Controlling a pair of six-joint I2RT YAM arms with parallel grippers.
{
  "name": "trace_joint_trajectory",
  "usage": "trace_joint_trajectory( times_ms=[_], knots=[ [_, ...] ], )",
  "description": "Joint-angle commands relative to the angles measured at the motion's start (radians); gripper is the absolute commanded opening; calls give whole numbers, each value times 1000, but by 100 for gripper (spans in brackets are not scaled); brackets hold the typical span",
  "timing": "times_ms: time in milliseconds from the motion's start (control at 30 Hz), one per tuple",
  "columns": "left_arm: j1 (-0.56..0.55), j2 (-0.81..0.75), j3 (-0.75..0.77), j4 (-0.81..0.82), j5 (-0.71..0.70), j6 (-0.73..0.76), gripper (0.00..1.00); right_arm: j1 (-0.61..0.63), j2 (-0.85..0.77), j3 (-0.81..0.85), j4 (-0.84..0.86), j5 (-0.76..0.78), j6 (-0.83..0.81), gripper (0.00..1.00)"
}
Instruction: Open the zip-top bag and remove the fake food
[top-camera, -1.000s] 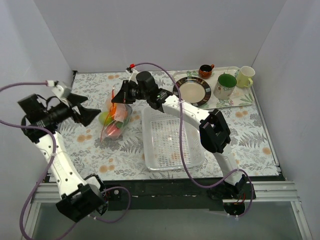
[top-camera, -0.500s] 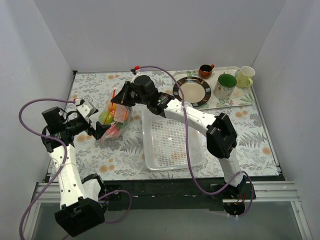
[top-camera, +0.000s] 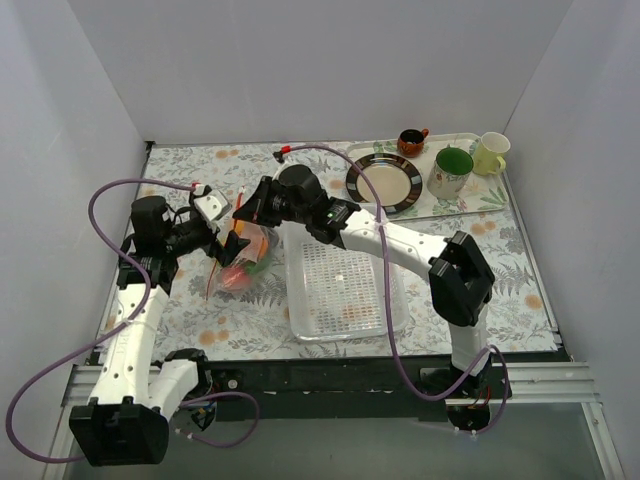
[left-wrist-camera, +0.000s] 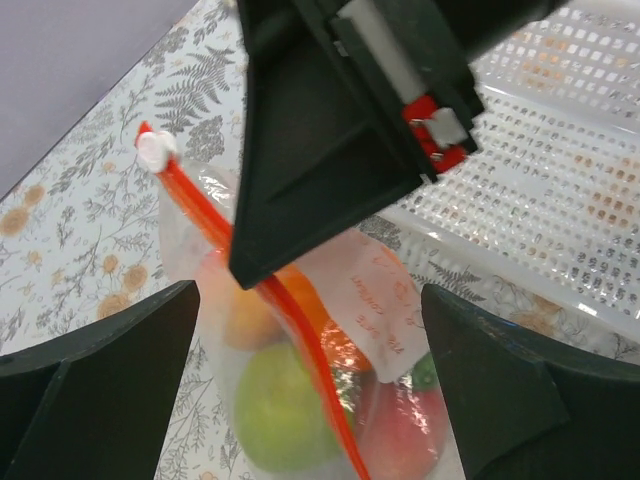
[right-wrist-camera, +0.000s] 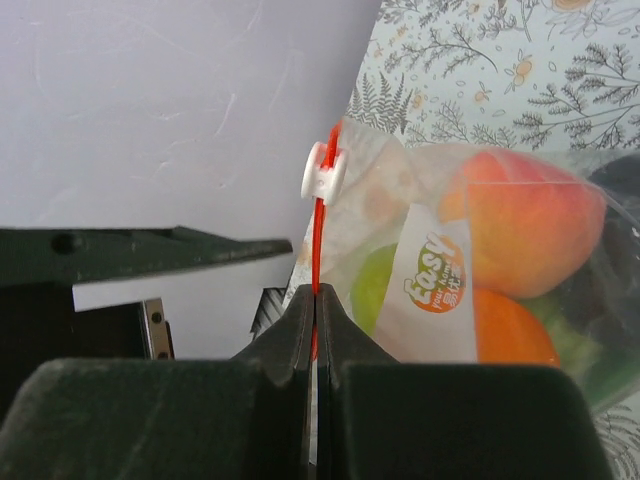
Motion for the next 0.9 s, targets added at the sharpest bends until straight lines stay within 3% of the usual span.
trace_joint_trajectory(
  times_ms=[0,333,400,500,533,600,733,833,867],
  knots=[
    [-16,30,16,50,-83,-18,91,12,-113,-35,119,16,18,1],
    [-76,19,-5,23,-126,-10,81,20,-130,-43,177,-34,25,1],
    [-85,31,9,17,-134,-5,71,23,-128,-42,182,-42,25,1],
    [-91,75,61,-19,-141,1,28,24,-142,-74,200,-53,28,1],
    [-92,86,71,-41,-146,2,9,24,-154,-88,208,-53,28,1],
    [-94,95,87,-58,-146,13,0,24,-168,-121,223,-54,25,1],
    [-94,85,84,-67,-146,31,0,23,-191,-137,237,-68,-8,1],
    [-92,77,88,-108,-132,53,0,11,-202,-125,237,-111,-60,28],
    [-94,77,99,-128,-126,77,0,5,-208,-126,243,-129,-109,46]
  ],
)
